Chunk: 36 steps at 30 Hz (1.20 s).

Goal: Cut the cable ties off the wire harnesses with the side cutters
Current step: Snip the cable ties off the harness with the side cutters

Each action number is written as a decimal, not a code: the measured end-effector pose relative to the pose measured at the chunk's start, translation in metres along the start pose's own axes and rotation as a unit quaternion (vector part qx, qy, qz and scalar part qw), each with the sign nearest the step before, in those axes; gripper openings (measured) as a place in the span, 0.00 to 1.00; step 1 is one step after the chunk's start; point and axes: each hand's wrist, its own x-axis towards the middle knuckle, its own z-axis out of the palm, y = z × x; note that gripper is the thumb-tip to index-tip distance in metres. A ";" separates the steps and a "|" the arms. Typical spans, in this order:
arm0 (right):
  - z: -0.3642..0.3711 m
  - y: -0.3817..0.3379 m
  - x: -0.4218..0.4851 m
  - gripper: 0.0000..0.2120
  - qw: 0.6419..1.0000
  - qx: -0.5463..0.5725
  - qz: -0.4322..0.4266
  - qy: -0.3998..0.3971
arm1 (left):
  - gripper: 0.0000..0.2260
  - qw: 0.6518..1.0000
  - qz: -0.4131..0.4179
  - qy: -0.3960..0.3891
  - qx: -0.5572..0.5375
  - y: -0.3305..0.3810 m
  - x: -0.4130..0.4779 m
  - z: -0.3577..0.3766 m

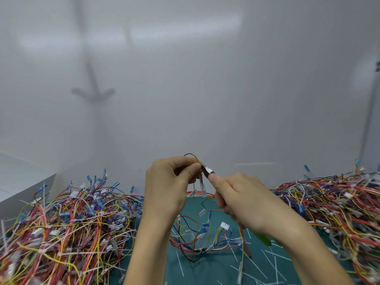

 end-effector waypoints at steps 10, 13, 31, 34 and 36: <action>0.000 0.008 0.003 0.32 0.994 0.098 0.030 0.023 | 0.08 1.000 -0.013 -0.006 -0.021 -0.004 0.001 0.000; -0.002 0.008 0.006 0.31 0.987 0.140 0.028 0.078 | 0.07 1.000 -0.013 -0.010 -0.018 -0.005 0.001 0.000; 0.008 0.009 0.010 0.10 0.965 0.168 0.007 0.202 | 0.08 0.976 0.088 -0.161 0.114 -0.001 -0.005 0.006; 0.004 0.011 0.011 0.08 0.946 0.212 0.002 0.244 | 0.10 0.988 0.070 -0.093 0.098 -0.001 -0.004 0.002; 0.000 0.014 0.013 0.05 0.923 0.280 -0.004 0.264 | 0.08 0.988 0.035 -0.054 0.141 -0.006 -0.001 -0.008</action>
